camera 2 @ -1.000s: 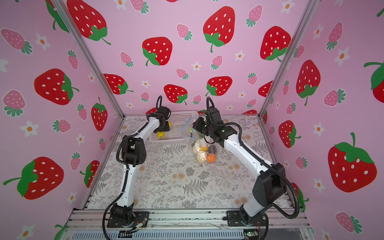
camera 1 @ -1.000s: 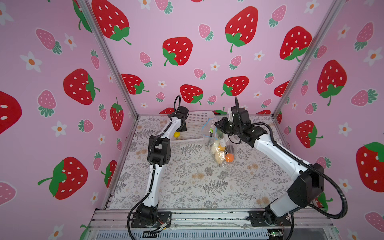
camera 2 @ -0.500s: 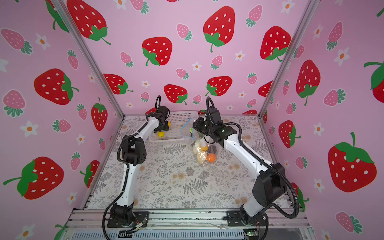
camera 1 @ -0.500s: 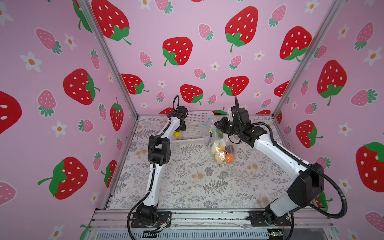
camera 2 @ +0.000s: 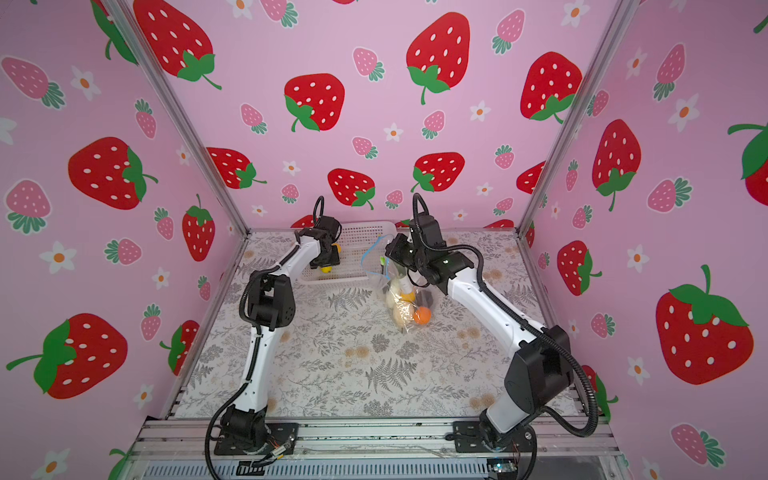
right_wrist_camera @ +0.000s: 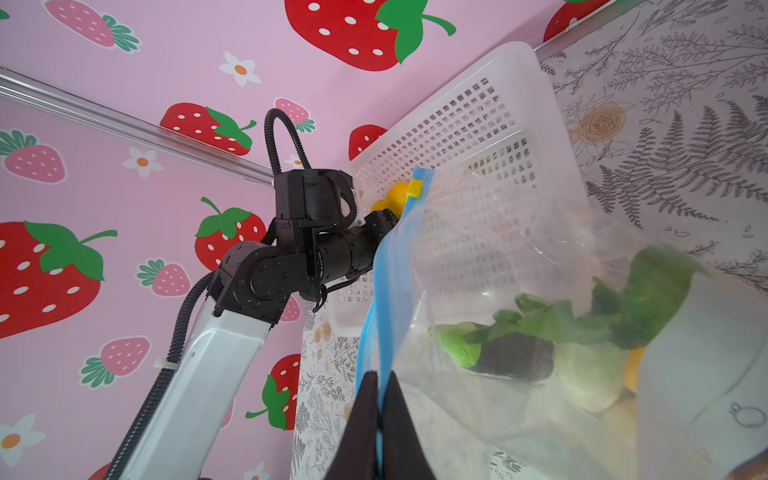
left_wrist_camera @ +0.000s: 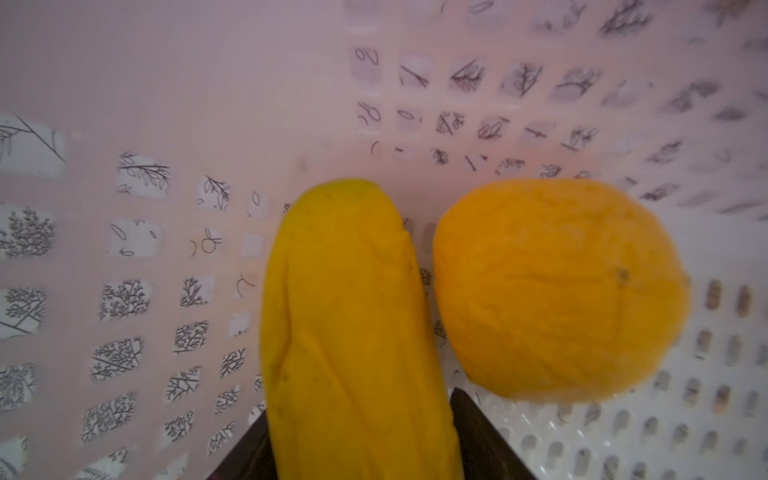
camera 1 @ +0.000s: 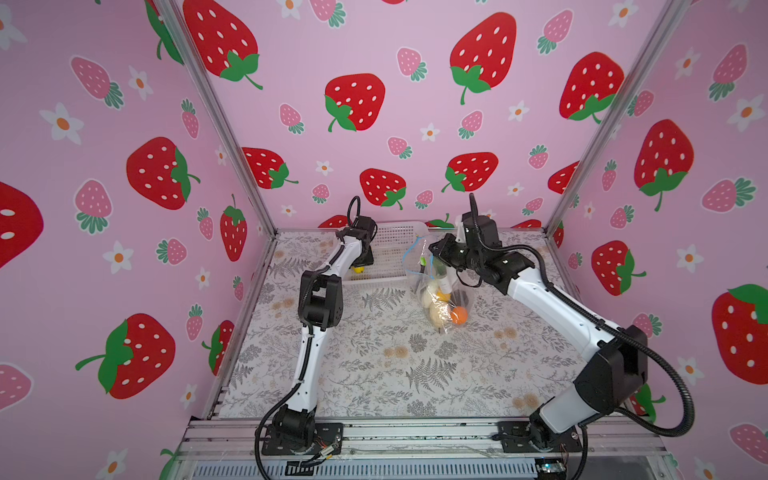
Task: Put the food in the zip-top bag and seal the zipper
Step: 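Lift the squash and carry it toward the bag opening with the left gripper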
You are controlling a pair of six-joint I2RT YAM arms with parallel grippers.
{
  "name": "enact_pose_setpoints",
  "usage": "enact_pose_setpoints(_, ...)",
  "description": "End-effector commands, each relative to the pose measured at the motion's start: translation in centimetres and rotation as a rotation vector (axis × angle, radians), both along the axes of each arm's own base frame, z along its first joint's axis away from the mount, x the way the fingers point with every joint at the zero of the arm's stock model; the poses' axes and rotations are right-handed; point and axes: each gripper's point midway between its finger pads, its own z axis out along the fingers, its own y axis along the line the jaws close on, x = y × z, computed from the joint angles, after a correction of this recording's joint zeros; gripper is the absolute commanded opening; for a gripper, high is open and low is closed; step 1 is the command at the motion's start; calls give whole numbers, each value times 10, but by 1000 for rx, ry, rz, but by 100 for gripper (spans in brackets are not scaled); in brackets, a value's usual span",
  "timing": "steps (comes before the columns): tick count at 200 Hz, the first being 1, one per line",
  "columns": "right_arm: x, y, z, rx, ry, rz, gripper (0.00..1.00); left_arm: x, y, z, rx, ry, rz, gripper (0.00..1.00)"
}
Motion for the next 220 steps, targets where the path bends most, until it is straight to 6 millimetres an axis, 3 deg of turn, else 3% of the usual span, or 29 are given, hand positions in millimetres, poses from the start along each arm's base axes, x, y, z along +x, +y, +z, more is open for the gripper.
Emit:
enact_pose_setpoints(1, 4, 0, -4, -3, 0, -3, 8, 0, 3, 10, -6, -9, 17, 58)
enact_pose_setpoints(122, 4, -4, 0, -13, -22, -14, 7, -20, -24, 73, -25, -99, -41, 46)
enact_pose_setpoints(155, 3, -6, 1, -17, -26, -15, 7, -42, -37, 90, -66, -106, -56, 44)
enact_pose_setpoints(220, -2, -9, 0, -11, -34, -15, 7, -95, -66, 140, -218, -134, -119, 40)
